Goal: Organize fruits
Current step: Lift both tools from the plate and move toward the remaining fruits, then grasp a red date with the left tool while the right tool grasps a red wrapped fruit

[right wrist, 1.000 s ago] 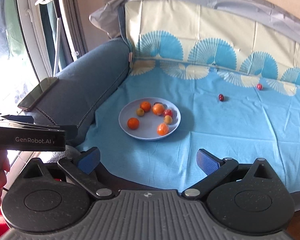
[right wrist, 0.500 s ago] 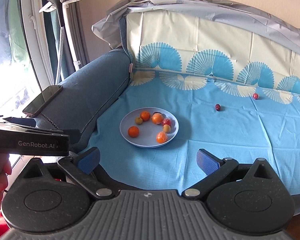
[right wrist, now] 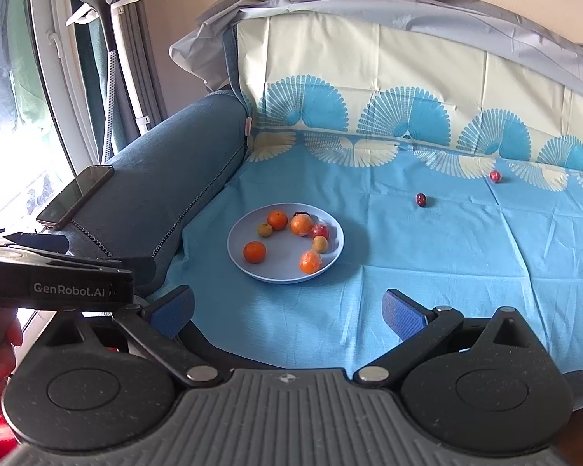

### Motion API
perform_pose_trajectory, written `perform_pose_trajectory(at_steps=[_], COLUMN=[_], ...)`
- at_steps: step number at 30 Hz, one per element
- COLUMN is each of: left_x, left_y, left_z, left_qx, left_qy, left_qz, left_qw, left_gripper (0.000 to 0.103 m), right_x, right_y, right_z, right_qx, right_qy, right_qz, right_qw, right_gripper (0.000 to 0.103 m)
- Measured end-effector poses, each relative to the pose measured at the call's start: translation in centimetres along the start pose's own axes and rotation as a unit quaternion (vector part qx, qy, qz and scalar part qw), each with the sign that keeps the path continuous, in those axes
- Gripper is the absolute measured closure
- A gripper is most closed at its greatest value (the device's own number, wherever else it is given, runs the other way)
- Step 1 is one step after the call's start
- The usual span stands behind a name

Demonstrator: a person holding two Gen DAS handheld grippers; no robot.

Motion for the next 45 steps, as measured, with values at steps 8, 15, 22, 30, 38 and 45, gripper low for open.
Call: perform_pose_trajectory(at_steps=[8,15,22,30,38,45], left_x=[-1.0,-4.3,-12.5,-25.1,-33.5,-36.2], left_y=[-1.2,-3.1,-7.9,-18.2,-31.7,-38.9], left_z=[0.4,3.0,8.6,15.9,17.1,14.9], left_qx=[0.011,0.012,0.028,0.021,0.037,0.062], left_qy=[-0.010,-0.026,-0.022,0.007,0.027,-0.005], left_qz=[0.001,-0.009,-0.062,-0.092,-0.068,-0.065], left_qw=[0.9999,0.9995,0.9975,0.9955,0.9967,0.9959], left_gripper=[0.000,0.000,0.000,0.000,0.000,0.000], right_x=[-1.2,-5.6,-16.9,-33.6,-48.8,-57.6], right_y=[-1.0,-1.7,-1.9,-9.0,-24.8,-34.2], right_z=[-0.2,1.2,6.3,12.7,15.2,13.1], right_qx=[0.005,-0.013,-0.067,-0.102,-0.046,-0.012], right_qy=[-0.017,-0.033,-0.065,-0.076,-0.121,-0.179], right_qz=[0.002,-0.028,-0.109,-0.185,-0.193,-0.219], right_qw=[1.000,0.999,0.990,0.975,0.973,0.959], right_gripper=[0.001,0.001,0.001,0.001,0.001,0.001])
Point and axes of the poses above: each gripper's, at about its wrist camera, not at the fingertips, and y roughly against the way its jaws point, x to its left, z to its top, the point moved 10 cm from there along -y, roughly the way its jaws point, and after that the axes turned 9 degrees about z, right-handed, at the moved point
